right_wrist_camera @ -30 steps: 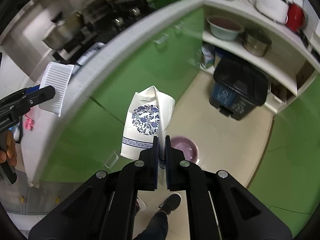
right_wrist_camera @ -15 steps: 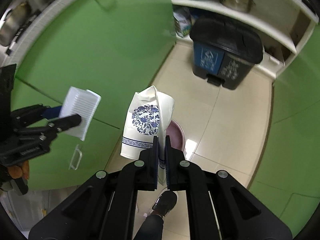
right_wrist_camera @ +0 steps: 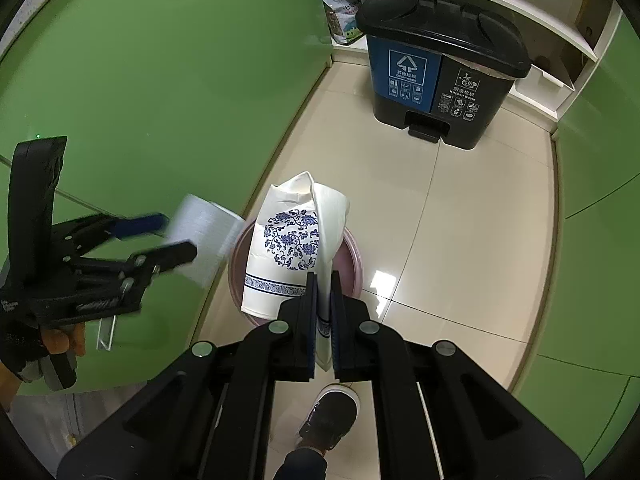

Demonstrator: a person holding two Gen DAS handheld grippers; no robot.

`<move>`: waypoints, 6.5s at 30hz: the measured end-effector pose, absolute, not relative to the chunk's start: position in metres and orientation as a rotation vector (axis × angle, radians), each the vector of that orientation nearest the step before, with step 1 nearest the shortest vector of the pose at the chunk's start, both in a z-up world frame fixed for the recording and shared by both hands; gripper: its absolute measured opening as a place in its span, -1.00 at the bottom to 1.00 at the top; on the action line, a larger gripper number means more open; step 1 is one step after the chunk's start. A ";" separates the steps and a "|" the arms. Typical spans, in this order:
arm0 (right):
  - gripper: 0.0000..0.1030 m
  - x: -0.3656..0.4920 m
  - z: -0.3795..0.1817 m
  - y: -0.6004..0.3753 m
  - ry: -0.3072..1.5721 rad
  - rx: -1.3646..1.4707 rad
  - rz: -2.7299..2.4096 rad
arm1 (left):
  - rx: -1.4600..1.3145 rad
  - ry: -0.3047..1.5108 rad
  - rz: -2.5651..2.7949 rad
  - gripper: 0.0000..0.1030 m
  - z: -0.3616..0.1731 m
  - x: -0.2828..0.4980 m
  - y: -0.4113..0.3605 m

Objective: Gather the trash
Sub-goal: 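Carry the tray and cup to the pink wastebasket and open the left gripper, then open the right gripper to drop the paper cup into the wastebasket, then turn both tools back toward the counter, then grasp the clear plastic box edge with the left gripper, then grasp the small white lid with the right gripper, then carry the box and lid to the wastebasket and open the left gripper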

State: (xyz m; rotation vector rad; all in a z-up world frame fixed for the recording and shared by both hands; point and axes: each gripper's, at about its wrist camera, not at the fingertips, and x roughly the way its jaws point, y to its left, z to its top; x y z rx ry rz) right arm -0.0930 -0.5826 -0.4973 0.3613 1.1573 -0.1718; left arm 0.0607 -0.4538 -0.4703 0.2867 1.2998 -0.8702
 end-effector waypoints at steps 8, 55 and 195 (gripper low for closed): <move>-0.90 -0.088 -0.499 -0.576 1.159 0.353 -0.153 | 0.286 1.290 -0.857 0.86 -0.471 0.066 -0.445; 0.89 -0.144 -0.263 -0.529 1.096 0.295 -0.109 | 0.207 1.188 -0.768 0.86 -0.210 0.012 -0.379; -0.39 0.042 -0.083 -0.130 0.973 -0.207 0.617 | -0.040 0.985 -0.144 -0.85 -0.016 0.039 -0.010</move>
